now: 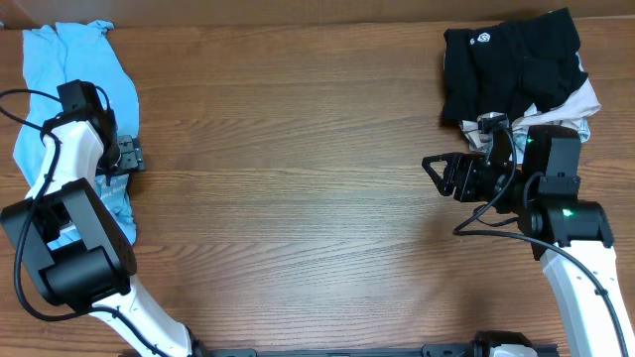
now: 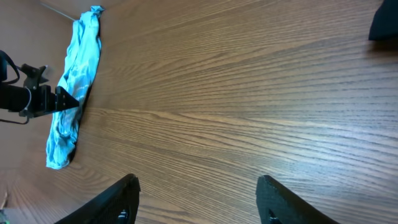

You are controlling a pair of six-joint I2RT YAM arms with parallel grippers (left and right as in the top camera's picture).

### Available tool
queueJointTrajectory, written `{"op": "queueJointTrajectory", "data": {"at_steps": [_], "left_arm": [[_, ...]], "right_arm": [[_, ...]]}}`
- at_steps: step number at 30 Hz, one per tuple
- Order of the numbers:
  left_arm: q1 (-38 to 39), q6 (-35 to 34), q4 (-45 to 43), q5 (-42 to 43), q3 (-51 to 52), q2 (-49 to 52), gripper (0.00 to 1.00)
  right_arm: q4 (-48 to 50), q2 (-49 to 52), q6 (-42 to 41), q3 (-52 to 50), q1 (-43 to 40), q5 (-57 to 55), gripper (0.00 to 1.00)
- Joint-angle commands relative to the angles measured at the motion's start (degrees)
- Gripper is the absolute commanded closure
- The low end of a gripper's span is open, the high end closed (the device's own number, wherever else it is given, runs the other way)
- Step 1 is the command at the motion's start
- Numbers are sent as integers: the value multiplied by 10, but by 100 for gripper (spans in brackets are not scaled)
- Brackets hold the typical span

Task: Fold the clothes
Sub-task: 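Move left gripper to the blue T-shirt and grasp its edge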

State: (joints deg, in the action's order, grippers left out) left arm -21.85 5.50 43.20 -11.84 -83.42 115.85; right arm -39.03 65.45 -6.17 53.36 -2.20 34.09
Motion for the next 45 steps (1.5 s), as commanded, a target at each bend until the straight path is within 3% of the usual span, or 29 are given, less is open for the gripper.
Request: {"op": "queueJointTrajectory", "data": {"at_steps": [1, 13, 23, 35, 41, 45], "left_arm": [[-2, 24, -7, -1, -11, 10, 21], [-2, 64, -15, 27, -2, 10, 22], [-2, 68, -20, 22, 11, 10, 33], [-3, 67, -43, 23, 37, 10, 39], [-3, 68, -66, 23, 73, 10, 51], [-3, 67, -77, 23, 82, 10, 67]], "right_arm": [[3, 2, 1, 14, 3, -2, 37], [1, 2, 2, 14, 3, -19, 37], [-3, 2, 2, 14, 3, -21, 37], [-3, 2, 2, 14, 3, -21, 37], [-5, 2, 2, 14, 3, -21, 37], [-6, 2, 2, 14, 3, -21, 37]]}}
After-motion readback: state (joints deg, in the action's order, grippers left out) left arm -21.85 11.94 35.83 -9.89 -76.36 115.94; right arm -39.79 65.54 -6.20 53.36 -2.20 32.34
